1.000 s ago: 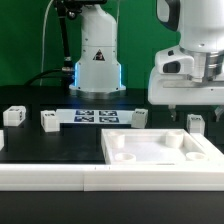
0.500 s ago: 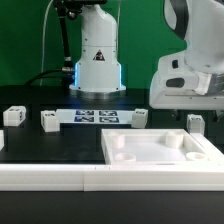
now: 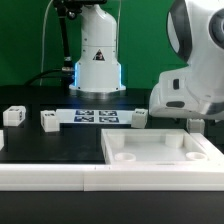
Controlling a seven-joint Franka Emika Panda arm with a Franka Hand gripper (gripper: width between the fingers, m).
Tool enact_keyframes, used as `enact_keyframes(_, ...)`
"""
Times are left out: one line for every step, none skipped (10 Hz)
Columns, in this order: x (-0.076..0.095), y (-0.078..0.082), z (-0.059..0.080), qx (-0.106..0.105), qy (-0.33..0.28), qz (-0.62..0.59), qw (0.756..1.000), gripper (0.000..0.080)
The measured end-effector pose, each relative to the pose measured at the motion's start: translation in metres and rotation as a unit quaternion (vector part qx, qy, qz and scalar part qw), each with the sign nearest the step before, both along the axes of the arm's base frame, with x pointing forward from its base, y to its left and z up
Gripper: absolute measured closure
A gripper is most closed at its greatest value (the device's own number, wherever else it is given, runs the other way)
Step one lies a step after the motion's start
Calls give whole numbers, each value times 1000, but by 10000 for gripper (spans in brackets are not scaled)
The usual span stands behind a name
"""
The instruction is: Assemble one leg
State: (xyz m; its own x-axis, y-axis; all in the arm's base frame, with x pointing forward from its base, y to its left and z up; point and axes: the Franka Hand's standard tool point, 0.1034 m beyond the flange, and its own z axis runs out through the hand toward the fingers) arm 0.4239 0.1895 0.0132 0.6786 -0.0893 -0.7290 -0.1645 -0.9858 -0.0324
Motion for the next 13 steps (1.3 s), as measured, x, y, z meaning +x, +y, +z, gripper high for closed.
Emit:
enact_keyframes(-2,4,-1,2,-2,3,1000,151)
enact_keyframes(-5,7,-2,3,-2,5,1000,151)
enact_keyframes(-8,10,-5,3,-4,8,1000,151)
enact_keyframes(-12,11,-6,3,-4,9,1000,151)
enact_keyframes(-13,11,-7,3,-3,9,1000,173)
enact_keyframes(-12,10,-7,3,-3,9,1000,173)
enact_keyframes(-12,10,-7,3,-3,9,1000,342)
enact_keyframes(-12,10,-7,3,-3,9,1000,342)
enact_keyframes(-12,10,-7,3,-3,9,1000,511)
enact_keyframes(-12,10,-7,3,-3,9,1000,509)
enact_keyframes(-13,10,-7,3,-2,9,1000,509)
enact_keyframes(-13,10,-7,3,-2,9,1000,509)
enact_keyframes(-13,10,-7,3,-2,9,1000,509)
